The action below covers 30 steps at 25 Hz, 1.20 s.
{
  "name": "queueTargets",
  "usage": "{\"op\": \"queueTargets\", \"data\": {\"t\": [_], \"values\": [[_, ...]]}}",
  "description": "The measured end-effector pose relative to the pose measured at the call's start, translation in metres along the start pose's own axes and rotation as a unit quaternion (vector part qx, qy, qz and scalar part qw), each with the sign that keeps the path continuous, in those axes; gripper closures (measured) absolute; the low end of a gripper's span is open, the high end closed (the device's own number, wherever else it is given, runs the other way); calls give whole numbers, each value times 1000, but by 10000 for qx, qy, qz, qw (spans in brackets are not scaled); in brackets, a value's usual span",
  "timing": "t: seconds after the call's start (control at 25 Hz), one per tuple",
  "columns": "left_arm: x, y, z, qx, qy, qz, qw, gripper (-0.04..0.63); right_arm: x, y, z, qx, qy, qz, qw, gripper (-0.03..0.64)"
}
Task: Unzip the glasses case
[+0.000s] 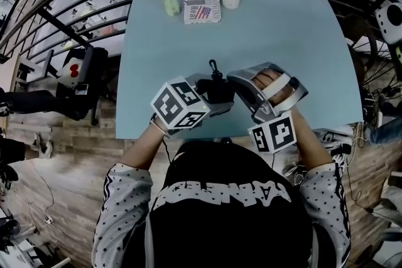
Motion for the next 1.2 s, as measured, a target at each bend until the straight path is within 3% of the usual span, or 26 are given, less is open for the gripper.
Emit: {"op": "queueTargets", "data": {"t": [0.24,0.56,0.72,1.0,1.2], "values": [[-3,-4,2,-60,69,-37,10000,595,-1,5,-5,1,-9,88,10000,601],[-5,-8,-1,32,129,-12,9999,595,1,-1,-8,166,10,-417,9990,577],[-4,-9,1,220,139,128,9996,595,6,-2,-6,276,-273,-586,9975,596],[-10,-5,18,979,167,633,9930,595,19,-18,3,210,-676,-1300,9890,612],[-17,1,42,1686,357,881,9811,595,30,-27,14,324,-1168,-2259,9666,614]]}}
Point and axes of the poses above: the fingertips, and each gripper's own axes: z backward along the fingers, x to its right, y out of its top, the point moved 5 cm from there along z, backward along the fingers, and after that the axes turned 7 degrees about -z, right-handed, at the moved point
